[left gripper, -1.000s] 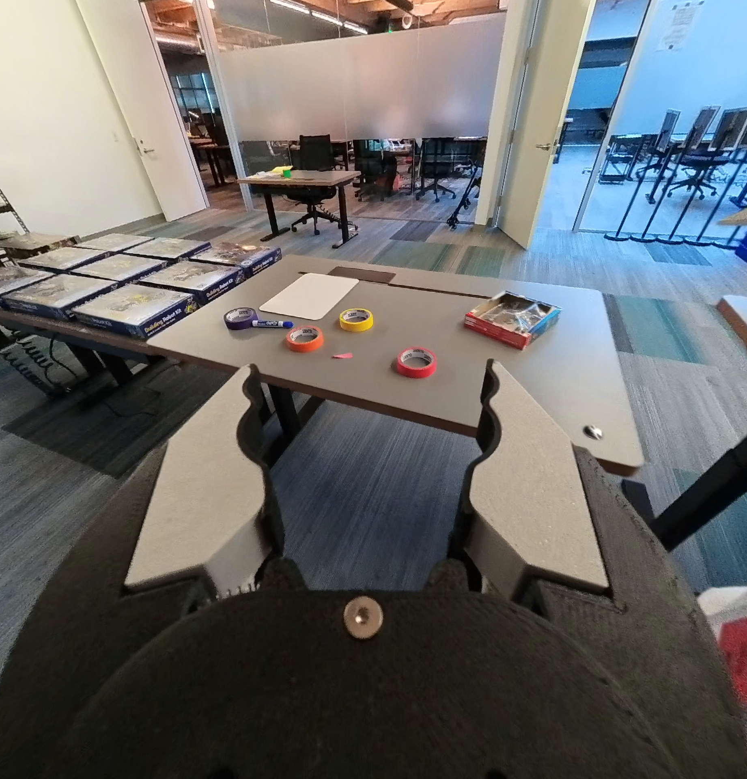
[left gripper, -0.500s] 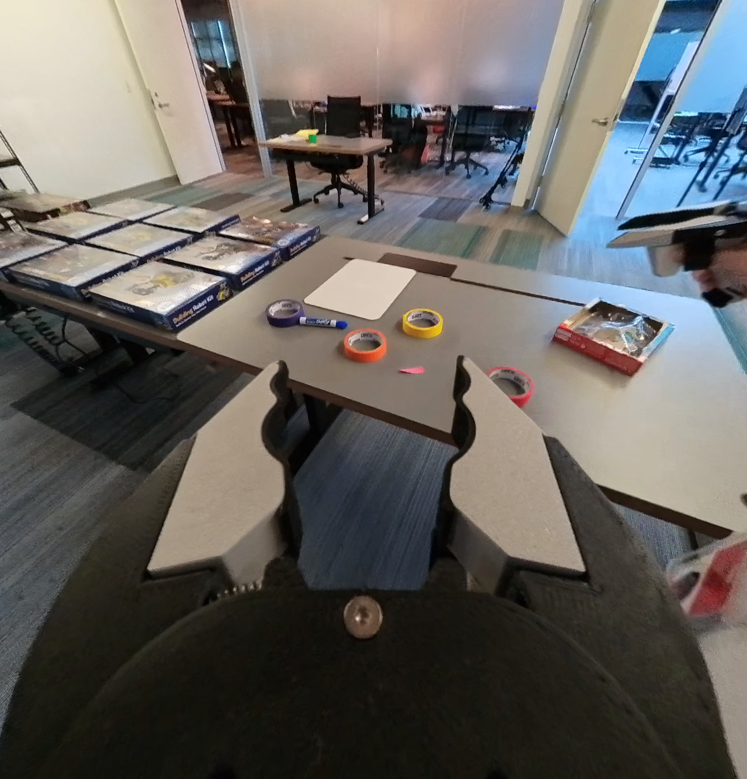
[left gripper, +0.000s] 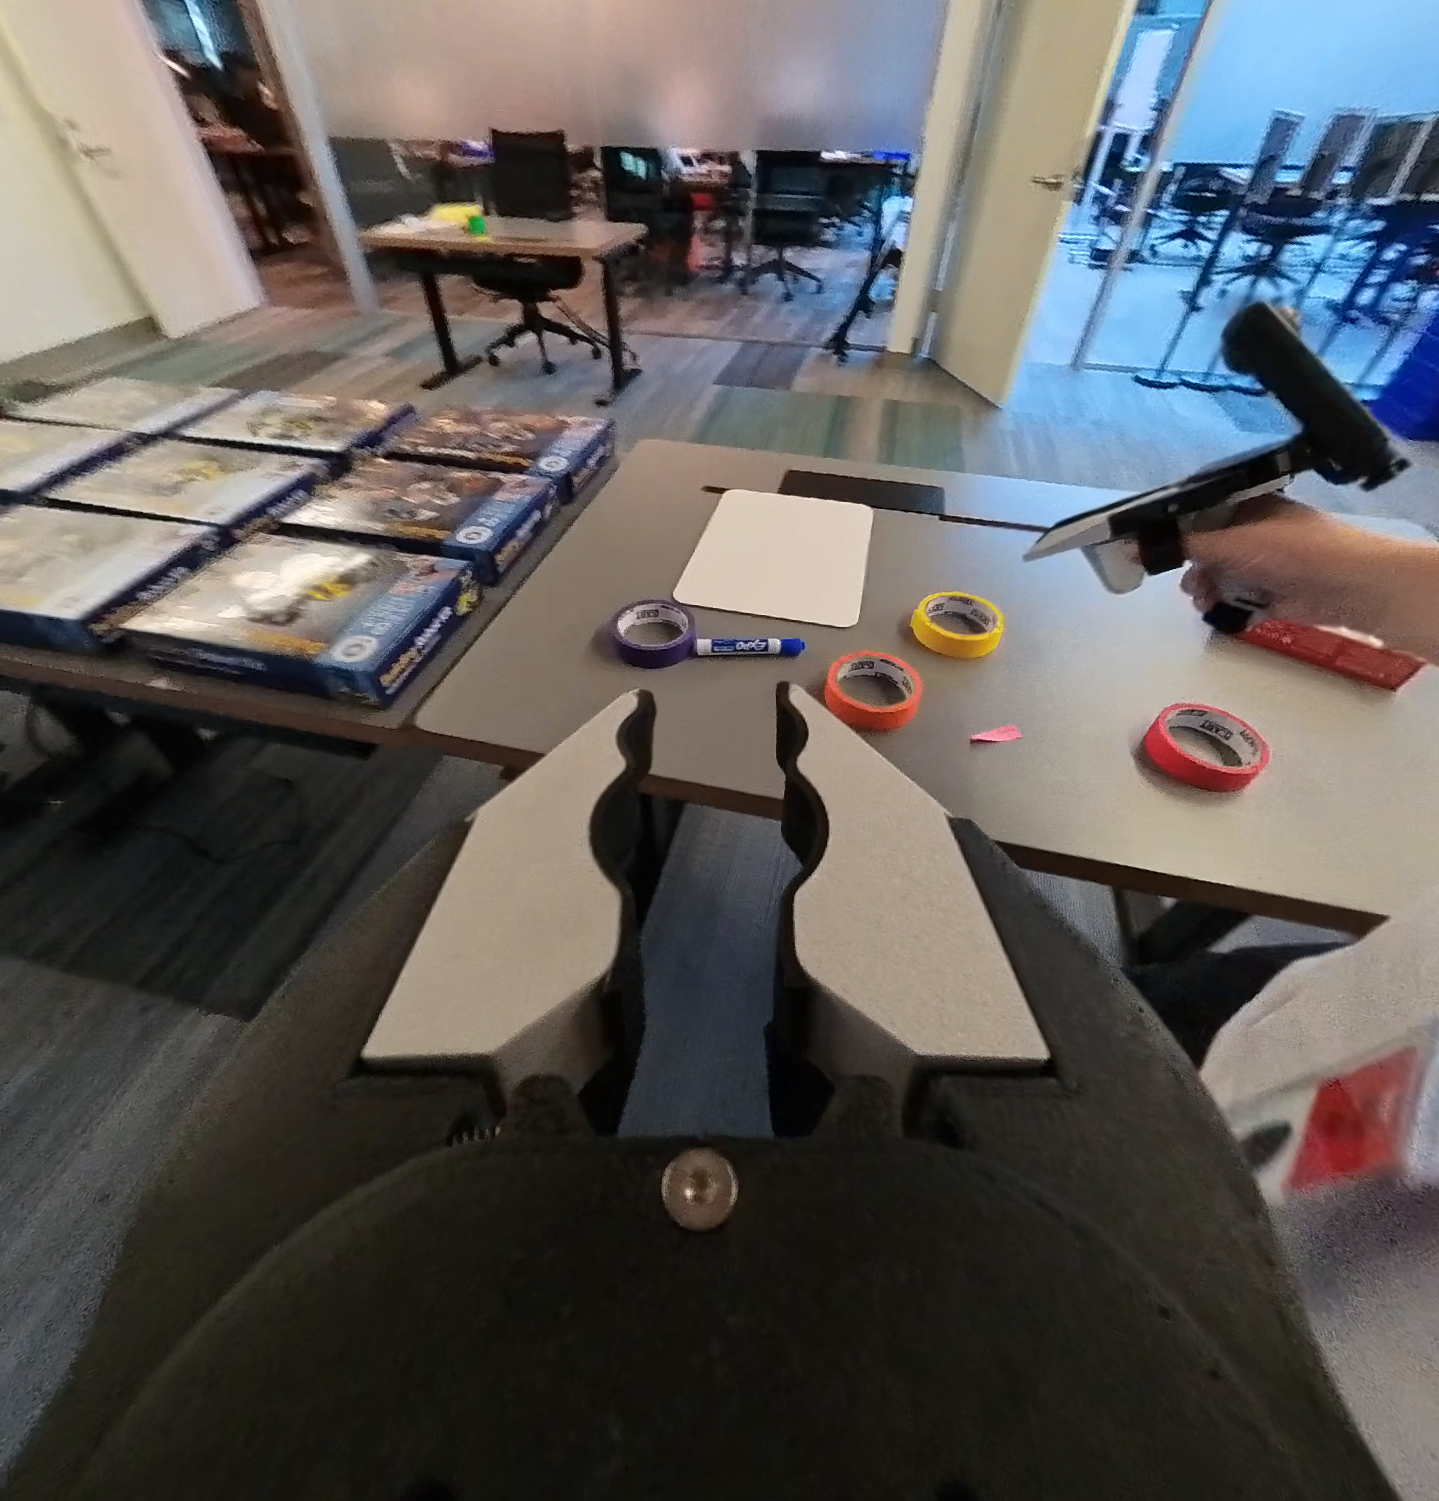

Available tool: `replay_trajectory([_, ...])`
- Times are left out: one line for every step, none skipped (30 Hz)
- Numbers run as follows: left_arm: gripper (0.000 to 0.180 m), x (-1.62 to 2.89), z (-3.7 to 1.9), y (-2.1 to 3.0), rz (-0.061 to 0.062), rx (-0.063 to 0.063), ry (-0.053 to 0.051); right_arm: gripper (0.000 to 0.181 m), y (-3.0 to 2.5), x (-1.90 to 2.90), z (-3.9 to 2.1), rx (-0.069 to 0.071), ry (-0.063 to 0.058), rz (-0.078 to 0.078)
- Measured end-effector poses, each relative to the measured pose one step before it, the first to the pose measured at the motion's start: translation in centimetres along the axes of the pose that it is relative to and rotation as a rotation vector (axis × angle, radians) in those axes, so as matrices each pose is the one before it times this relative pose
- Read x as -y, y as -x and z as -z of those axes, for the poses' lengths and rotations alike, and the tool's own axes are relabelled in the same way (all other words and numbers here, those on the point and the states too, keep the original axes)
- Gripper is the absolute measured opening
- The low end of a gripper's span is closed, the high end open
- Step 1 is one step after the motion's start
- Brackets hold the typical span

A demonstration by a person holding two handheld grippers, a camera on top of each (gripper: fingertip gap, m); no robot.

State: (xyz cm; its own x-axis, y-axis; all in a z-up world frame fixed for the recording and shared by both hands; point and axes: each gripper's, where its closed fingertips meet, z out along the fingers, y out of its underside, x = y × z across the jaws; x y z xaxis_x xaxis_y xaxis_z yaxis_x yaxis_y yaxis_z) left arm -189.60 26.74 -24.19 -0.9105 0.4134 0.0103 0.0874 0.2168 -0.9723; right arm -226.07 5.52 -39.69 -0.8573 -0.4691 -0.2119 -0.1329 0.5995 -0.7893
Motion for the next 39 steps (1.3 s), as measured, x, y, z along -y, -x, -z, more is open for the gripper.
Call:
replay_trajectory([0.028,0.093,-1.969,0.879,0.0231,-0.0411,0.0150,0.045,-0.008,-0.086,-0.918,-0.0068,0.0143,-0.0500])
replay_trajectory([0.028,0.217,-2.090,0.647,0.0266,-0.0497,0.0083,0.045,-0.131,0.092,-0.837,-0.0051,-0.0014,-0.0461])
replay_trajectory([0.028,0.162,-2.230,0.726,0.0217,-0.0409,0.0055,0.047,-0.444,0.134,-0.838,-0.0144,-0.0062,-0.0356])
replay_trajectory([0.027,0.007,-2.382,0.874,0.0138,-0.0309,0.0068,0.049,-0.770,0.036,-0.875,-0.0273,-0.0002,-0.0265])
replay_trajectory([0.027,-0.124,-2.531,0.824,0.0090,-0.0324,0.0103,0.054,-0.843,0.032,-0.955,-0.0265,0.0028,-0.0184])
replay_trajectory([0.026,-0.204,-2.615,0.787,0.0086,-0.0331,0.0183,0.059,-0.800,0.096,-1.015,-0.0222,0.0026,-0.0164])
replay_trajectory([0.026,-0.212,-2.654,0.780,0.0087,-0.0313,0.0272,0.063,-0.752,0.181,-1.039,-0.0198,0.0040,-0.0218])
replay_trajectory([0.025,-0.118,-2.628,0.724,0.0087,-0.0309,0.0313,0.065,-0.584,0.253,-1.068,-0.0113,0.0029,-0.0300])
replay_trajectory([0.025,0.032,-2.531,0.625,0.0146,-0.0316,0.0307,0.066,-0.392,0.269,-1.090,-0.0030,0.0040,-0.0377])
replay_trajectory([0.026,0.232,-2.376,0.433,0.0204,-0.0385,0.0307,0.068,-0.229,0.218,-1.033,0.0009,0.0123,-0.0390])
replay_trajectory([0.027,0.479,-2.191,0.232,0.0127,-0.0475,0.0278,0.069,-0.124,0.234,-0.970,0.0013,0.0122,-0.0343])
replay_trajectory([0.028,0.612,-2.016,0.292,-0.0056,-0.0433,0.0238,0.070,-0.115,0.334,-0.920,-0.0025,0.0052,-0.0190])
replay_trajectory([0.029,0.573,-1.925,0.620,-0.0258,-0.0272,0.0246,0.070,-0.293,0.365,-0.874,-0.0154,0.0003,-0.0006])
replay_trajectory([0.031,0.404,-1.938,0.900,-0.0364,-0.0170,0.0314,0.071,-0.278,0.321,-0.844,-0.0155,-0.0006,0.0149])
replay_trajectory([0.034,0.267,-1.966,1.010,-0.0328,-0.0179,0.0369,0.071,-0.216,0.074,-0.865,-0.0123,0.0098,0.0211])
replay_trajectory([0.040,0.228,-2.021,1.022,-0.0181,-0.0205,0.0370,0.071,-0.130,-0.212,-0.871,-0.0081,0.0224,0.0208])
replay_trajectory([0.046,0.281,-2.055,0.875,-0.0052,-0.0321,0.0336,0.071,-0.067,-0.350,-0.820,-0.0069,0.0267,0.0171])
replay_trajectory([0.050,0.267,-1.971,0.588,-0.0052,-0.0518,0.0395,0.071,0.043,-0.360,-0.724,-0.0046,0.0247,0.0087])
replay_trajectory([0.054,0.298,-1.847,0.715,-0.0213,-0.0457,0.0478,0.071,0.125,-0.238,-0.639,-0.0022,0.0183,0.0016])
replay_trajectory([0.060,0.416,-1.690,1.053,-0.0465,-0.0266,0.0470,0.070,0.063,-0.128,-0.598,-0.0088,0.0104,0.0009])
replay_trajectory([0.063,0.593,-1.581,1.310,-0.0692,-0.0155,0.0397,0.068,-0.054,0.026,-0.539,-0.0187,0.0000,0.0047])
replay_trajectory([0.066,0.640,-1.564,1.480,-0.0806,-0.0124,0.0352,0.060,-0.005,0.110,-0.464,-0.0180,-0.0093,0.0032])
replay_trajectory([0.069,0.514,-1.604,1.678,-0.0781,-0.0114,0.0412,0.056,0.039,0.115,-0.452,-0.0174,-0.0119,-0.0075])
replay_trajectory([0.069,0.429,-1.654,1.792,-0.0664,-0.0159,0.0478,0.056,-0.010,-0.081,-0.472,-0.0223,0.0010,-0.0199])
replay_trajectory([0.071,0.653,-1.730,1.826,-0.0508,-0.0216,0.0365,0.056,0.212,-0.221,-0.464,-0.0104,0.0110,-0.0269])
replay_trajectory([0.073,1.008,-1.743,1.533,-0.0366,-0.0443,0.0193,0.056,0.248,-0.307,-0.442,-0.0097,0.0145,-0.0266])
replay_trajectory([0.072,1.047,-1.706,1.511,-0.0327,-0.0511,0.0246,0.056,0.144,-0.404,-0.449,-0.0175,0.0168,-0.0229])
replay_trajectory([0.073,1.057,-1.684,1.817,-0.0412,-0.0333,0.0226,0.057,0.110,-0.408,-0.432,-0.0222,0.0145,-0.0178])
replay_trajectory([0.075,0.968,-1.700,2.019,-0.0552,-0.0174,0.0158,0.062,-0.098,-0.344,-0.429,-0.0370,0.0096,-0.0173])
replay_trajectory([0.075,0.530,-1.744,2.037,-0.0577,-0.0154,0.0257,0.067,-0.108,-0.266,-0.420,-0.0399,0.0039,-0.0144])
replay_trajectory([0.078,0.060,-1.777,2.151,-0.0476,-0.0067,0.0378,0.067,0.068,-0.293,-0.423,-0.0301,0.0078,-0.0117])
replay_trajectory([0.081,-0.192,-1.781,2.033,-0.0289,-0.0064,0.0387,0.067,0.105,-0.317,-0.381,-0.0295,0.0141,-0.0152])
replay_trajectory([0.083,-0.385,-1.661,1.701,-0.0179,-0.0181,0.0390,0.067,0.269,-0.114,-0.310,-0.0202,0.0083,-0.0177])
replay_trajectory([0.085,-0.500,-1.522,1.459,-0.0126,-0.0226,0.0368,0.066,0.373,0.097,-0.215,-0.0138,-0.0011,-0.0208])
replay_trajectory([0.087,-0.472,-1.373,1.343,-0.0044,-0.0190,0.0291,0.062,0.433,0.243,-0.151,-0.0101,-0.0055,-0.0231])
replay_trajectory([0.090,-0.475,-1.220,1.306,-0.0006,-0.0094,0.0255,0.057,0.466,0.303,-0.125,-0.0075,-0.0049,-0.0245])
replay_trajectory([0.091,-0.531,-1.074,1.271,-0.0005,-0.0015,0.0266,0.049,0.559,0.297,-0.132,-0.0014,-0.0011,-0.0223])
replay_trajectory([0.092,-0.408,-0.903,1.054,0.0008,-0.0047,0.0191,0.036,0.654,0.157,-0.209,0.0073,0.0107,-0.0223])
replay_trajectory([0.093,-0.147,-0.685,0.846,0.0046,-0.0069,0.0015,0.030,0.478,0.049,-0.261,-0.0002,0.0188,-0.0322])
